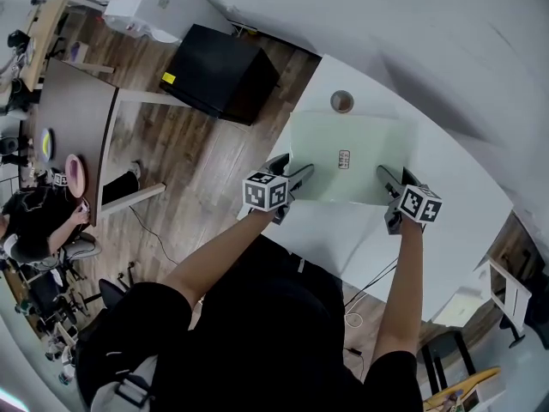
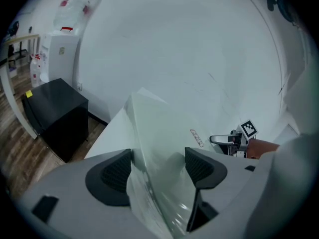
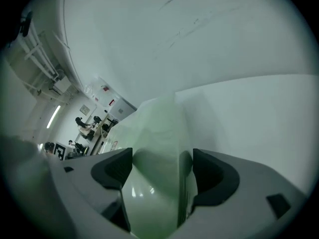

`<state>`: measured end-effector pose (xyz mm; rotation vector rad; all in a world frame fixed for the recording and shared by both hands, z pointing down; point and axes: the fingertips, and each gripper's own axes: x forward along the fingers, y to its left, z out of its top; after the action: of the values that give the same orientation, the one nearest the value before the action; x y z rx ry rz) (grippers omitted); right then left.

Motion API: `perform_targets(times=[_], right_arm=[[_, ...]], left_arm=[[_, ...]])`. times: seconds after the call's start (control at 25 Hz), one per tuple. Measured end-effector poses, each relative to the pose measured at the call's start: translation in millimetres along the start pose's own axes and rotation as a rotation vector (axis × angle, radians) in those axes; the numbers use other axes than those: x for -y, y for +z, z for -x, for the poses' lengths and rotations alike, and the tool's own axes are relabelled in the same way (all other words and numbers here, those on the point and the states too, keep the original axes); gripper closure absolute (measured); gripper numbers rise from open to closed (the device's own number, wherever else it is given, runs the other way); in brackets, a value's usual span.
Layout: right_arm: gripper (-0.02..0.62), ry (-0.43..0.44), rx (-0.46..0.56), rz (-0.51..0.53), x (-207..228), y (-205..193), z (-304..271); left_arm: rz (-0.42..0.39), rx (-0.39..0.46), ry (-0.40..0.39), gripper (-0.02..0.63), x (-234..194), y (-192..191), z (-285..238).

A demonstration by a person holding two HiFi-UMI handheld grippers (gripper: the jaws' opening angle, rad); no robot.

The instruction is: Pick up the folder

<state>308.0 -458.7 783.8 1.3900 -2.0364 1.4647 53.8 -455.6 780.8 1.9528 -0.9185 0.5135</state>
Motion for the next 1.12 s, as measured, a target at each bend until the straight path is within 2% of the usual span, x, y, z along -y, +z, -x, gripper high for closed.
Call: perform_targets(times=[0.16, 0.36, 0.64, 0.8, 0.96, 1.12], right_arm=[[0.241, 0.035, 0.021, -0.019, -1, 0, -2], [0.244, -0.009, 0.061, 0.037, -7, -3, 4], [0.244, -0.040, 0.141, 0.022, -41, -12, 34], [0.244, -0.042, 0.201, 0.057, -73, -20, 69], [0.244, -0.029, 0.276, 0.107, -105, -19, 97], [0.244, -0.025, 0.315, 0.145, -149, -35, 119]], left_arm=[[0.011, -0.001, -0.017, 0.273, -2, 0, -1], [-0.008, -0.022, -0.014, 0.273, 0, -1, 1], [-0.084, 0.075, -0.018, 0.273, 11, 15, 38], [-0.117, 0.117, -0.039, 0.273, 31, 14, 75], [-0.155, 0.203, -0.042, 0.273, 46, 20, 113], [-0.157, 0.264, -0.043, 0.273, 47, 12, 162]])
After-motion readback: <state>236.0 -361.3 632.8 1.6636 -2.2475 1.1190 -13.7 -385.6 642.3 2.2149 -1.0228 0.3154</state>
